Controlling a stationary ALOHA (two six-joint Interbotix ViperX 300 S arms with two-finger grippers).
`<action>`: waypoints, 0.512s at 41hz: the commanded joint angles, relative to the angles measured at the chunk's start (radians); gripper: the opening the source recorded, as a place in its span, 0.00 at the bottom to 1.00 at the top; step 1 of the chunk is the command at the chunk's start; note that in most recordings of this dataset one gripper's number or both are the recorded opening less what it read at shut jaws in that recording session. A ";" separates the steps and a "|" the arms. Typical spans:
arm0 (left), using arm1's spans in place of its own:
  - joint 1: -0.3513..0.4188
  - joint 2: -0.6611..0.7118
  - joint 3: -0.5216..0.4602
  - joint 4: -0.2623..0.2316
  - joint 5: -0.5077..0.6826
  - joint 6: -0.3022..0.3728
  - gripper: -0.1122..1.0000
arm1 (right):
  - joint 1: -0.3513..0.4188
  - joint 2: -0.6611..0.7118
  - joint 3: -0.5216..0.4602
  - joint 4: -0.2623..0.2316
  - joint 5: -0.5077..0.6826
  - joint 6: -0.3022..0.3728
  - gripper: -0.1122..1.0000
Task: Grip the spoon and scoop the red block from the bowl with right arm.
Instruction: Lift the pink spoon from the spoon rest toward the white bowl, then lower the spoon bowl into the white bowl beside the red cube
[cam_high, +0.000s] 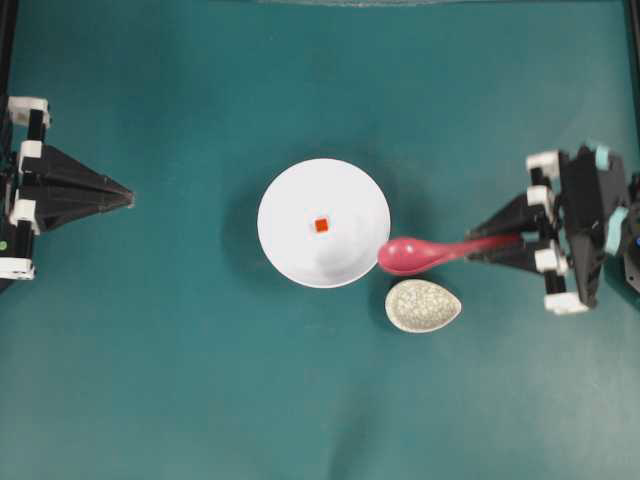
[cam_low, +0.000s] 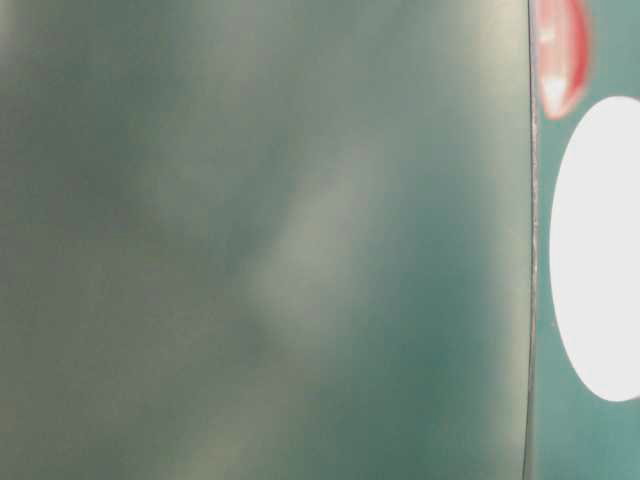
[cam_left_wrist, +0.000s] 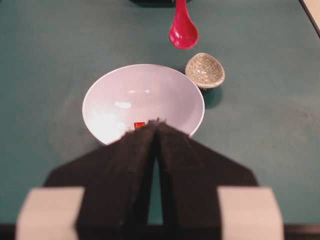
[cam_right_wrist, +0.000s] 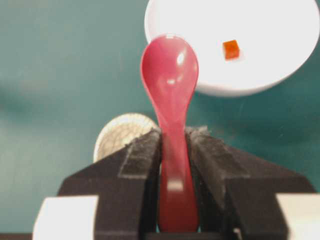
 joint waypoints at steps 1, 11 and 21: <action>0.002 0.003 -0.018 0.003 -0.002 0.000 0.10 | -0.074 -0.040 -0.072 -0.008 0.110 -0.005 0.32; 0.002 0.003 -0.018 0.003 -0.002 0.000 0.10 | -0.158 -0.061 -0.181 -0.083 0.301 -0.005 0.32; 0.000 0.006 -0.018 0.003 -0.002 0.000 0.10 | -0.170 -0.037 -0.262 -0.101 0.382 0.031 0.32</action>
